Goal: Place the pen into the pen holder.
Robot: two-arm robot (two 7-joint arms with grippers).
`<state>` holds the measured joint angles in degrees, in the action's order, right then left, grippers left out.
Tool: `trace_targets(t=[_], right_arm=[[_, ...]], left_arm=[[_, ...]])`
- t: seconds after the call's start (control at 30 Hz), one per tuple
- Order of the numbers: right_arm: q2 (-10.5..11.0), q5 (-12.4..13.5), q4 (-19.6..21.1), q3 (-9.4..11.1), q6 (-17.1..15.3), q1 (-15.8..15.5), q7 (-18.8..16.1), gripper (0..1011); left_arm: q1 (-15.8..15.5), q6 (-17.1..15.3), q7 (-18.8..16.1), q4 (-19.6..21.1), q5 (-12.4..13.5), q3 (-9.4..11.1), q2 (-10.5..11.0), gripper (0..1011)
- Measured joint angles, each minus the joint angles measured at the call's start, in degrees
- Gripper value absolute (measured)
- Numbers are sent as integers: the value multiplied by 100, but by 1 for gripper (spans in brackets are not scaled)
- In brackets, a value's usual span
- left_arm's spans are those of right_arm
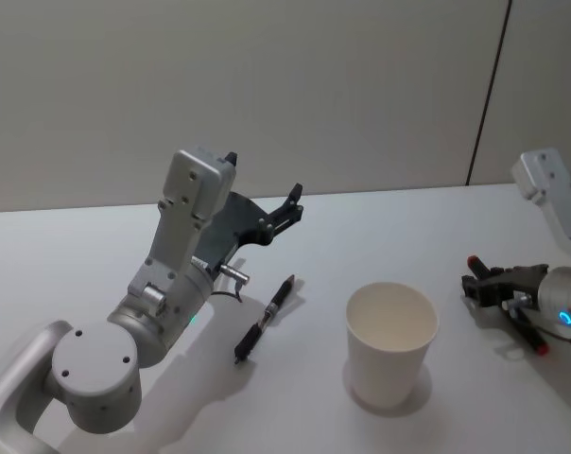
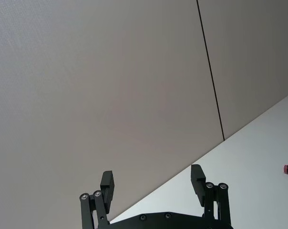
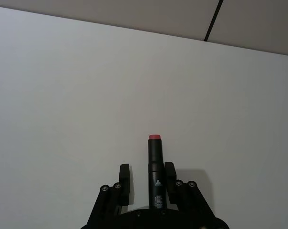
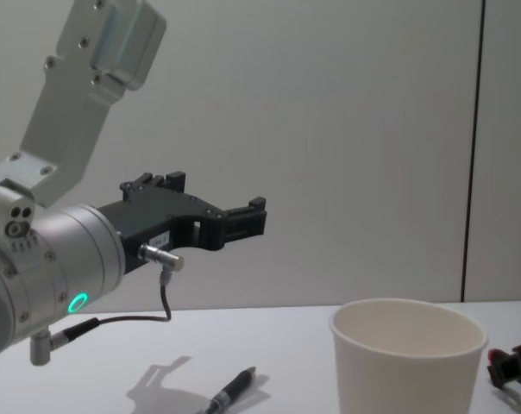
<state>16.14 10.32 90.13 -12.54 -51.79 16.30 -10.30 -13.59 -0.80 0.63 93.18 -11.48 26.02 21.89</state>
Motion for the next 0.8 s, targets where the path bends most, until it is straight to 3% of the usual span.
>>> trace_targets(t=[0.33,0.47,0.8], right_arm=[[0,1,0,0,-1,0,0,310],[0,1,-5,1,-1,0,1,185],[1,1,-3,1,-1,0,2,181]], left_arm=[[0,0,0,0,0,0,0,1001],[0,0,0,0,0,0,0,1001],[0,0,0,0,0,0,0,1001]])
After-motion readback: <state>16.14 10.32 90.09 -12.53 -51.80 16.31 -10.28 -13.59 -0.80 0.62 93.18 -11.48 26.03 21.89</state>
